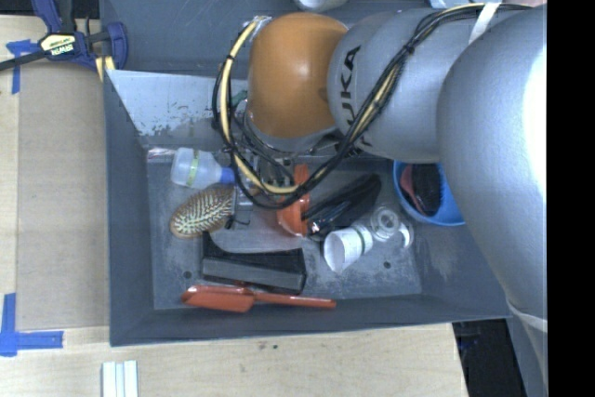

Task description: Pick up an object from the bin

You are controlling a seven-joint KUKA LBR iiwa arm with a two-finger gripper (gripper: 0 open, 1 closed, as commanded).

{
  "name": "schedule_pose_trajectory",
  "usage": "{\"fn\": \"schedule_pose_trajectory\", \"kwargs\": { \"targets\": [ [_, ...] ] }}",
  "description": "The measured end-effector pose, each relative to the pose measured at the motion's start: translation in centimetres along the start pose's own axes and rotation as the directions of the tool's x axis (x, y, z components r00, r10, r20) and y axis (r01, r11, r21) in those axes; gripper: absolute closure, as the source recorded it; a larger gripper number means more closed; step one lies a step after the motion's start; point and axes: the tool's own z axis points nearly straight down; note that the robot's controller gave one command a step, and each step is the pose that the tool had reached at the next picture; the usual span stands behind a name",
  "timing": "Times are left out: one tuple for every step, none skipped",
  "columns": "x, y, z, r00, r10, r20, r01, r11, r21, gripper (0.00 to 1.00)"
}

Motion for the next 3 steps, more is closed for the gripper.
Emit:
{"fn": "schedule_pose_trajectory", "kwargs": {
  "targets": [
    [-0.2,-0.1,-0.5,1.0,0.004,0.008,-0.004,1.0,-0.001,0.0],
    [3.4,-0.7,5.8,1.0,-0.008,0.022,0.008,1.0,-0.005,0.0],
    [4.8,-2.1,5.5,0.99,0.129,0.051,-0.128,0.992,-0.02,0.0]
  ]
}}
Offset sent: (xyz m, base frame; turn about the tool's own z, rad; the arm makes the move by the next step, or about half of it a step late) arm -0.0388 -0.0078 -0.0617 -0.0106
